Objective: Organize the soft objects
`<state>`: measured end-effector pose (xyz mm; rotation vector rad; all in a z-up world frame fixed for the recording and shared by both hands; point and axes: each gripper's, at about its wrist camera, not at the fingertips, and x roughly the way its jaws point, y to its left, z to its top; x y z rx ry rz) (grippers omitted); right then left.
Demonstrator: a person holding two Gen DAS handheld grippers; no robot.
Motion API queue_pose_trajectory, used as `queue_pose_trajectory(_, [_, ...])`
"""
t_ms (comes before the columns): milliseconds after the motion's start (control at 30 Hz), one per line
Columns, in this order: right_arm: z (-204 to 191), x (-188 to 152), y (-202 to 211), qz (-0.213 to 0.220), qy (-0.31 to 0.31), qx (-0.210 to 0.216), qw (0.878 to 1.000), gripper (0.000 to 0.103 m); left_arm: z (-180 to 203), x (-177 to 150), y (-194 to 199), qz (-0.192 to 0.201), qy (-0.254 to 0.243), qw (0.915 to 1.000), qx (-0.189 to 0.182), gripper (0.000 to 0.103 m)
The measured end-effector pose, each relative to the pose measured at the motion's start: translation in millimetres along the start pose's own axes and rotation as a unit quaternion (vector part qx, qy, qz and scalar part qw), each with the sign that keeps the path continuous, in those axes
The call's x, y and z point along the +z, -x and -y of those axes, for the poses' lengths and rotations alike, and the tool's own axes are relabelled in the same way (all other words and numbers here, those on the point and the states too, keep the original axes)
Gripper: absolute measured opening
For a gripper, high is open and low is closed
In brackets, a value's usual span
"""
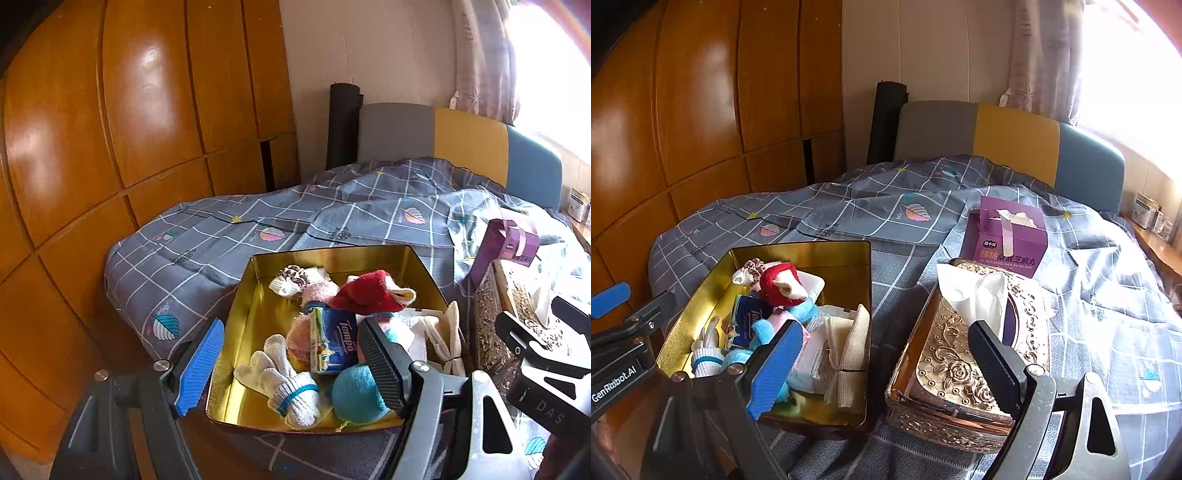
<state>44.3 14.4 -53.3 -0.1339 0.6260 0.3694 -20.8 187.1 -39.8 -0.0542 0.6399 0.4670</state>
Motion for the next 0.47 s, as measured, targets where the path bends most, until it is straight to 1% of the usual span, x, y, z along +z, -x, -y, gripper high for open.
queue_pose_trajectory(167, [-0.9,0.5,-0.9,0.000,0.000,-0.001,1.000,0.092,-3.4,-0.2,-2.5,-0.004,0.009,0.9999,0.008,0.076])
queue_pose_trajectory(267, [0.6,-1.2,-0.2,0.000,0.004,-0.001,1.000,0.092,-4.6,-2.1,-4.5,-0.009,0.012,0.9999,0.001,0.076])
queue_pose_trajectory(367, [1.3,-2.8,0.6,0.000,0.007,0.000,1.000,0.092,-4.2,-2.8,-3.8,-0.006,0.010,0.9999,-0.006,0.076])
queue_pose_trajectory(467, [2.5,-3.2,3.1,0.005,0.007,0.000,1.000,0.092,-5.0,-2.2,-5.0,-0.010,0.015,0.9997,-0.019,0.076])
